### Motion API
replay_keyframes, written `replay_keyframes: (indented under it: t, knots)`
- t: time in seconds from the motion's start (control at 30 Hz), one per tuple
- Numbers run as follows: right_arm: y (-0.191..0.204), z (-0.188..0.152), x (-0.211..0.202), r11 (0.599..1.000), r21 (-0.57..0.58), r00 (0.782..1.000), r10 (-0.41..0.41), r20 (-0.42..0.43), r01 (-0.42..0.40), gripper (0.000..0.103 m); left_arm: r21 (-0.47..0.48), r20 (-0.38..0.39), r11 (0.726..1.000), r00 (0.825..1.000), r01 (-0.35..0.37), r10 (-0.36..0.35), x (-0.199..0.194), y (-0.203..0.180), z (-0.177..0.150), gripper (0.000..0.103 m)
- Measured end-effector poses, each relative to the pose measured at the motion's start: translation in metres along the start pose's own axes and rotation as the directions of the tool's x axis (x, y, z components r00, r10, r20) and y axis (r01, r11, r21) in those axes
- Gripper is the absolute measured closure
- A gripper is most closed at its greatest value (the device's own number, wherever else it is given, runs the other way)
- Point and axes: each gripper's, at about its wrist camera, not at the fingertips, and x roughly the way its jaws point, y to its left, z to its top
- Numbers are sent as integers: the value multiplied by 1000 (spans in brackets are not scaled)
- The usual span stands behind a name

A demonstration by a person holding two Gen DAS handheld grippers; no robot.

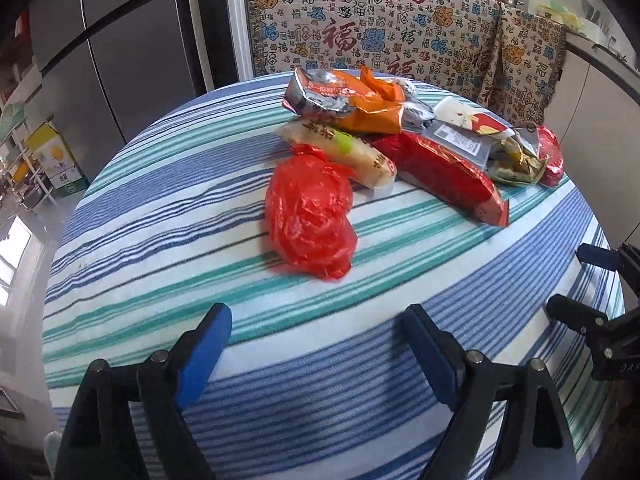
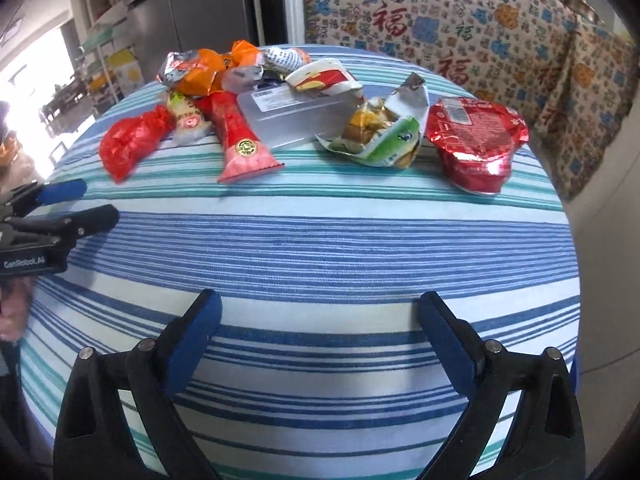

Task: Collect trash
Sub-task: 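Swing both tools back over the table, then grasp the red plastic bag with left gripper while right gripper grasps the red snack stick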

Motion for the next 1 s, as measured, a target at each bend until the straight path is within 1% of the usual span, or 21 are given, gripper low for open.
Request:
replay_keyframes:
  t: [0.07, 0.17, 0.23, 0.27, 0.3, 0.33, 0.37, 0.4, 0.47, 0.53, 0.57, 0.6, 0.67, 0.73, 0.87, 0.93, 1.0]
  knots:
    - [1, 4, 5, 1000, -8, 1000, 5, -1, -5, 1, -1, -2, 1000, 1000, 2, -2, 8, 8, 10, 13]
    - [4, 15, 14, 1000, -13, 1000, 11, -3, -11, 1, 8, 6, 1000, 1000, 24, -24, 18, 15, 26, 15]
    - [8, 29, 20, 999, -35, 999, 36, -8, -36, 8, 13, 7, 999, 999, 47, -47, 23, 17, 33, 15]
    - [11, 37, 20, 997, -48, 998, 59, -5, -59, 16, 18, 3, 999, 999, 47, -47, 25, 18, 36, 18]
    - [16, 45, 19, 995, -59, 996, 84, 11, -83, 17, 27, 4, 999, 999, 44, -44, 26, 18, 36, 23]
    - [20, 51, 17, 993, -70, 994, 101, 32, -98, 17, 37, 3, 998, 999, 42, -42, 26, 17, 36, 33]
    - [26, 57, 18, 991, -82, 992, 113, 49, -109, 17, 43, 7, 998, 999, 44, -44, 25, 17, 35, 39]
    - [32, 62, 20, 989, -90, 991, 121, 58, -116, 17, 48, 7, 998, 999, 50, -50, 23, 18, 34, 50]
    - [39, 70, 30, 990, -80, 991, 120, 57, -115, 21, 58, 7, 996, 998, 62, -62, 21, 17, 34, 63]
    - [42, 73, 40, 989, -58, 990, 139, 27, -138, 53, 61, 3, 995, 997, 73, -73, 18, 18, 32, 68]
    - [43, 72, 42, 989, -56, 991, 137, 11, -136, 66, 60, 1, 995, 996, 84, -84, 15, 19, 29, 69]
    - [45, 71, 40, 990, -60, 991, 131, 17, -130, 66, 62, 0, 994, 996, 94, -94, 13, 20, 28, 69]
    - [48, 65, 33, 988, -56, 989, 145, 2, -144, 67, 62, -3, 990, 992, 126, -126, 6, 20, 20, 69]
    - [49, 53, 24, 990, -49, 991, 135, -10, -136, 67, 63, -3, 985, 987, 161, -161, -2, 18, 12, 69]
    - [51, 21, 3, 998, -56, 999, 42, -6, -43, 66, 68, -9, 975, 978, 210, -210, -10, 8, -4, 69]
    - [50, 8, -6, 999, -42, 1000, 8, 3, -8, 66, 71, -6, 976, 978, 206, -207, -14, 4, -12, 69]
    - [52, -3, -13, 1000, -25, 1000, 10, 6, -10, 66, 72, 5, 981, 984, 179, -180, -18, 2, -19, 67]
